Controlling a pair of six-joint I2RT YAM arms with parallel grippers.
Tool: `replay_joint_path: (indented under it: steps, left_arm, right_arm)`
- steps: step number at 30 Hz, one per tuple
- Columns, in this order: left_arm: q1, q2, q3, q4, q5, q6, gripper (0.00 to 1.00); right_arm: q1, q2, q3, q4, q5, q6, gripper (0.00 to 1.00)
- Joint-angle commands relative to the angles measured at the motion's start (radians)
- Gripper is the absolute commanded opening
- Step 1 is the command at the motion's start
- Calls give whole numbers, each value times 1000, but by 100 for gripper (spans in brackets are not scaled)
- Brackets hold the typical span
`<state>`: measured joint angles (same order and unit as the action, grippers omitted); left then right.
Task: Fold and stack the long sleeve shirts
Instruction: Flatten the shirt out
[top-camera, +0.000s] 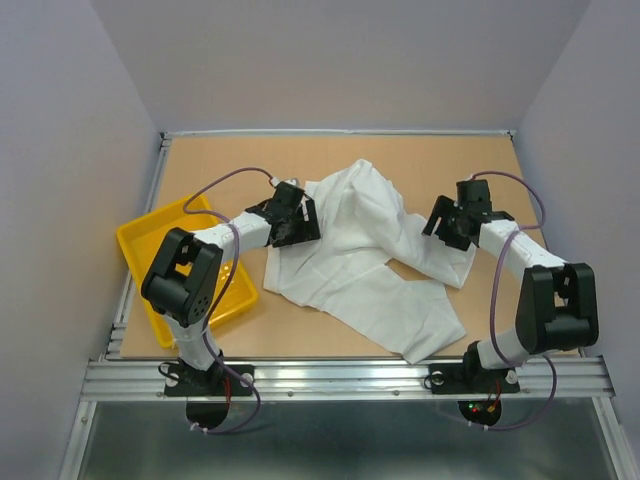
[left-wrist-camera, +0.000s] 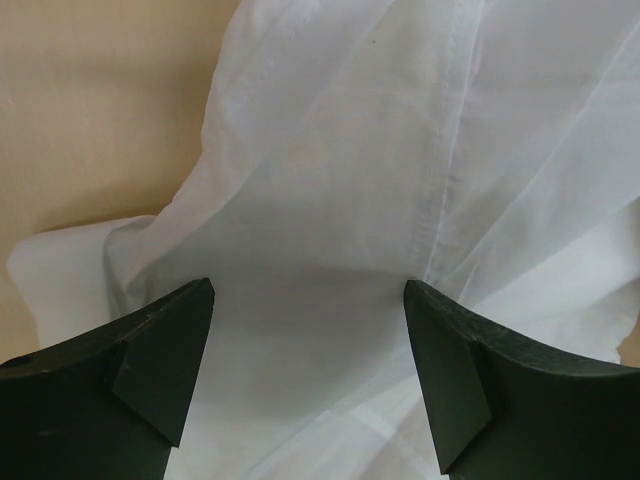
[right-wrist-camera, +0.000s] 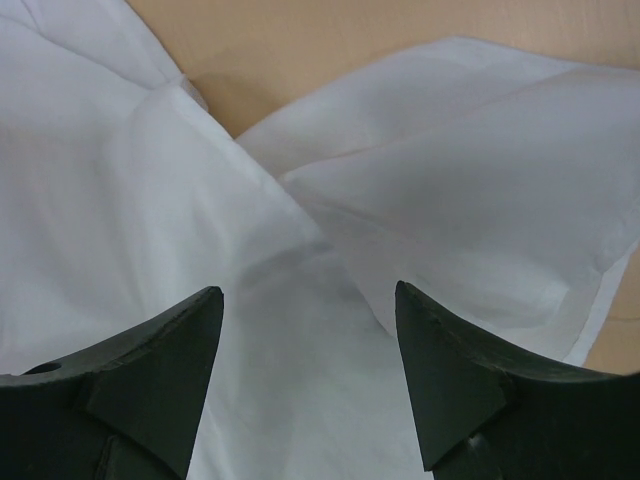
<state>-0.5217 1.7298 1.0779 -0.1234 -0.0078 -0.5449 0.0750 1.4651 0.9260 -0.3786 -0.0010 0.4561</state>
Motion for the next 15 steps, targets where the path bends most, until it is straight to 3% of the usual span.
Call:
replay_joint_path:
  steps: [1,8,15]
  left_arm:
    - [-1,-7,-36,51,-3,-10,88]
    - [-1,-32,-174,90,2,-35,88]
    - [-1,-65,-242,103,2,-36,88]
  right_arm:
    - [-14,23,-24,110,-42,49,74]
    - [-15,73,43,162,-40,19,74]
    - [-15,224,189,187,-102,-39,74]
